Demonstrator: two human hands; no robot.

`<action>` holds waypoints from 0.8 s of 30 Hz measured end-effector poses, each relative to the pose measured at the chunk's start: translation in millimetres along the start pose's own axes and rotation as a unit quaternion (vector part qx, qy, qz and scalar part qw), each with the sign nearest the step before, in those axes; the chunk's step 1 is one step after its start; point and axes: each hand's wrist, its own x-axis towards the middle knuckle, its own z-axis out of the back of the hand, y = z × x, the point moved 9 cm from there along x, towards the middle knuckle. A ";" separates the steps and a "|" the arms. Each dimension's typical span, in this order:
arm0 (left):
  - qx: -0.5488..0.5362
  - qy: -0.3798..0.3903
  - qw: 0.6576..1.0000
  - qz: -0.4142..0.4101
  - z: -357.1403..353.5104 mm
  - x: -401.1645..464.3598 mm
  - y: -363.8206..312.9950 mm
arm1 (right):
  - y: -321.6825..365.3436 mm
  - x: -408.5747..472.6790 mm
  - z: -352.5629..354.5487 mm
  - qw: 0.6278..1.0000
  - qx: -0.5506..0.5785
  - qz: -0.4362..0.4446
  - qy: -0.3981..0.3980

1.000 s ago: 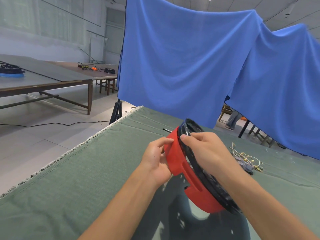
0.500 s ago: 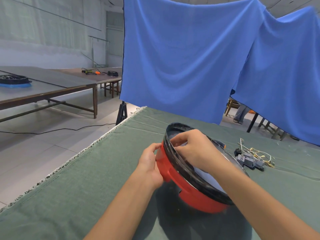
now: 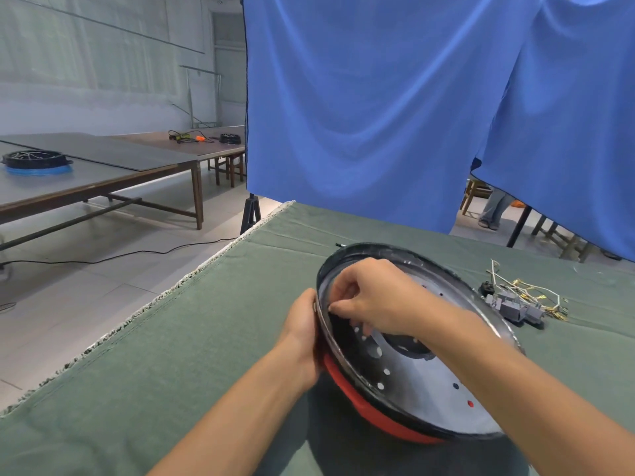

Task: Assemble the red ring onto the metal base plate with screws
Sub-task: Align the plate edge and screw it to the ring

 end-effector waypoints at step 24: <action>0.407 -0.089 0.874 -0.248 1.9 -21.8 -44.6 | -40.4 -25.5 -6.1 0.999 -0.013 -0.031 0.034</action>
